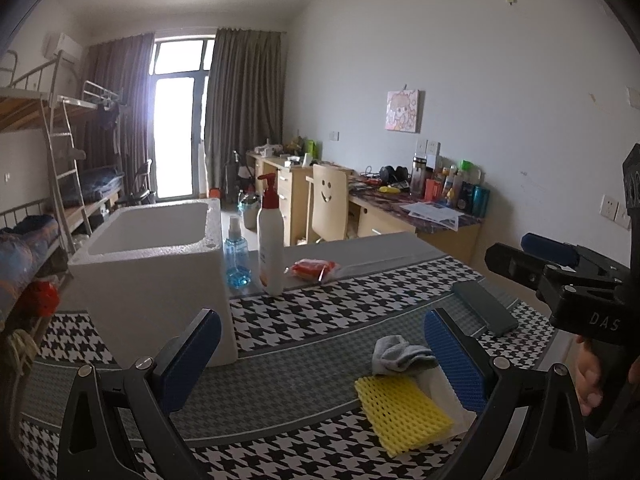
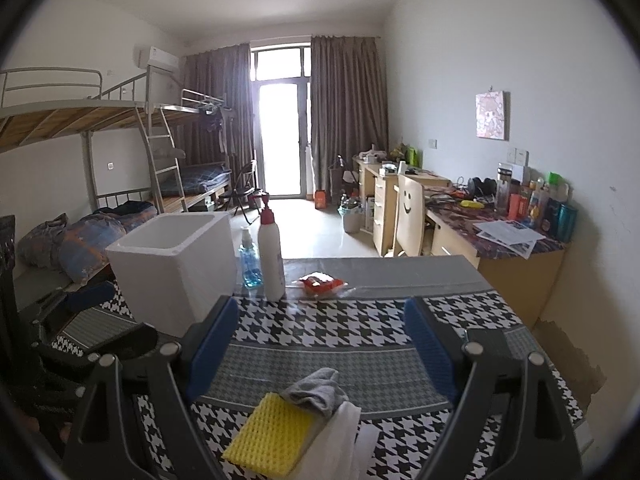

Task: Organize soft objects
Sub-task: 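Move both tools toward the yellow mesh sponge and grey sock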

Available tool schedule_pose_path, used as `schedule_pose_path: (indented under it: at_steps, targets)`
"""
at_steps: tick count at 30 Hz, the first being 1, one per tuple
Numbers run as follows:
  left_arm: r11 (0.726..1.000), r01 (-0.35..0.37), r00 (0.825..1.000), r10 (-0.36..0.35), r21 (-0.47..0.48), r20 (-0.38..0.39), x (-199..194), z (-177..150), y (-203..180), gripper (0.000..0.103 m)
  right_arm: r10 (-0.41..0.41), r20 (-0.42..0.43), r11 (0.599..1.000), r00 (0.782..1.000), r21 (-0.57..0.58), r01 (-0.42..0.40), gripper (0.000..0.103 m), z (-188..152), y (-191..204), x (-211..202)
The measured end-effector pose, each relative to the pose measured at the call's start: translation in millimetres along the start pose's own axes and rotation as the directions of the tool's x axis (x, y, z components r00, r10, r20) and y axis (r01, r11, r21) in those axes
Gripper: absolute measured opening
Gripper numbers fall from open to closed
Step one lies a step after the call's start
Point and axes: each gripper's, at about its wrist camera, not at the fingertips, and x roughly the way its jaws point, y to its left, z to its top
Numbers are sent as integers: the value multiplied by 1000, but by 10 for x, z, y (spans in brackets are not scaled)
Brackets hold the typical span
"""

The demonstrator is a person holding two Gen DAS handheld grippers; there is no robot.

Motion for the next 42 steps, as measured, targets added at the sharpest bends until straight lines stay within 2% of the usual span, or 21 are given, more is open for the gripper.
schedule_pose_path:
  at_steps: [13,16,28,42]
  targets:
    - [999,41,997,-42,-3,-62,130,-190,-72,102,-8,-39,1000,999,4,8,88,-160,-85,40]
    - [997,77,994,-77,-6,-82,156,-210,-123,102,-7,-46,1000,999,4,7,88,-196,-98,61]
    - [992,122,981,-116,29,-154,283,-415,-325,102,-26,-88,1000,996,0,26,88,-324,-174,138]
    - [979,193,963,-175,69,-203,326,-651,-494,102,-28,-134,998,991,52,35,88,-446,-309,239]
